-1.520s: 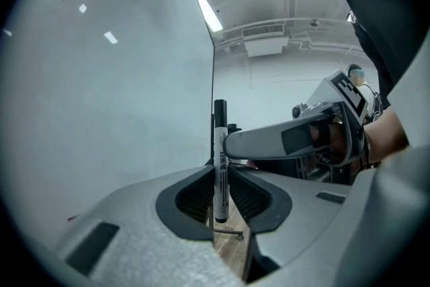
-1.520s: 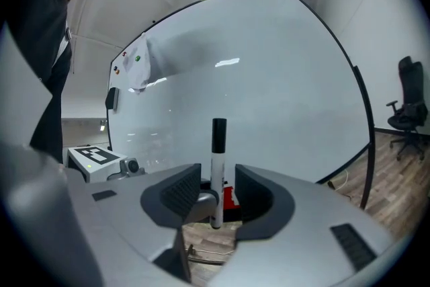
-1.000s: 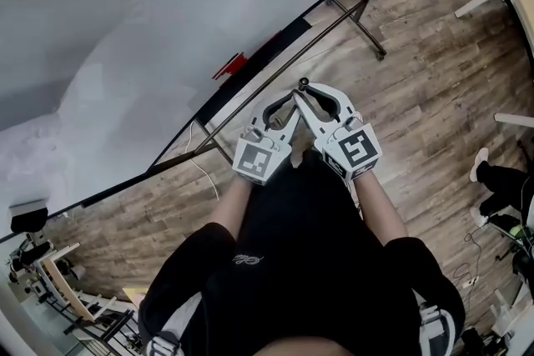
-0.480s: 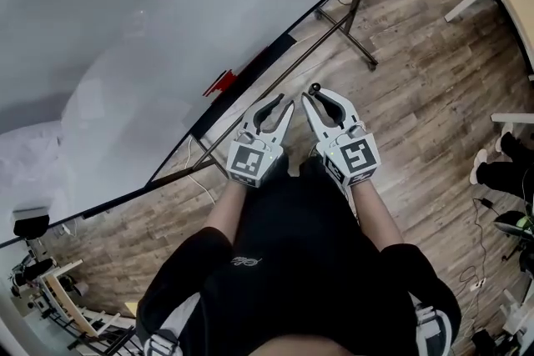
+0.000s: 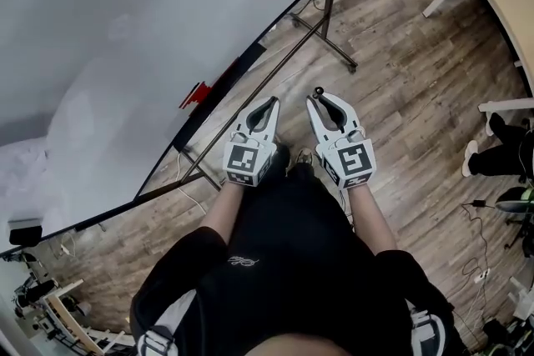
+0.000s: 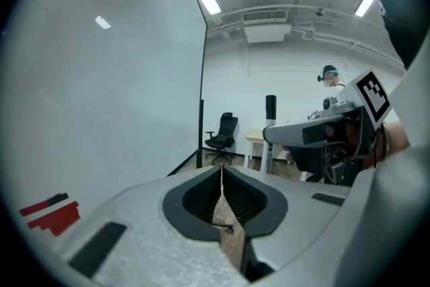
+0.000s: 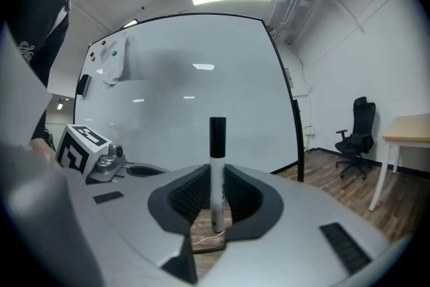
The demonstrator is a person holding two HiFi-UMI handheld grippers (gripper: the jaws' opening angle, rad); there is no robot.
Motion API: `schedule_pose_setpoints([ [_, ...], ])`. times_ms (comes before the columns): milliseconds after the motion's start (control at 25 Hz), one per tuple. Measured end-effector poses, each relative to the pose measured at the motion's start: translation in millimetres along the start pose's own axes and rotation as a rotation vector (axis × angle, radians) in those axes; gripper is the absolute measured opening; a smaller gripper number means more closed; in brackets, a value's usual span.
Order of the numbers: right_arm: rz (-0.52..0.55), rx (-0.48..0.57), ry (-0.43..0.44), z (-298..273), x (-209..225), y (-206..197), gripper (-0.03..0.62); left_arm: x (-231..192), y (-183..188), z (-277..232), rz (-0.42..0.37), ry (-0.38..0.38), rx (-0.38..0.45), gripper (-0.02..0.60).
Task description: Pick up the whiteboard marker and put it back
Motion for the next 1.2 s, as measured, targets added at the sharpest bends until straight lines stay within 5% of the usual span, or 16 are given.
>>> schedule_pose_setpoints([
  [520,0.021,-0.039,-0.113,-30.3,59.6,7.2,0.055,-20.2,16.6,-88.0,-0.011,-0.073,-0.003,0.009],
  [880,0.086,-0.095,-0.157,-88.1,108.2,28.2,0.055,-53.0,45.0,-153.2,0.067,-0.121,0.022,0.008],
  [1040,0.129,-0.111,-0.125,-115.5,115.9,35.0,0.055,-54.8,49.2,-161.2,0.046,-0.135,0.035,0.008],
  [1200,0.226,-0.139,-0.028,-145.1,116.8,43.9,0.055,-72.2,48.7,-163.3,0.094,-0.052,0.026,0.008],
])
Point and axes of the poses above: the fingertips, and each gripper's own axes: z backward along the fingers, x to its right, y out of its top, the point moved 2 cm from there along z, backward along the fingers, and after that the axes turned 3 degrees about x, right-handed, at the moved point
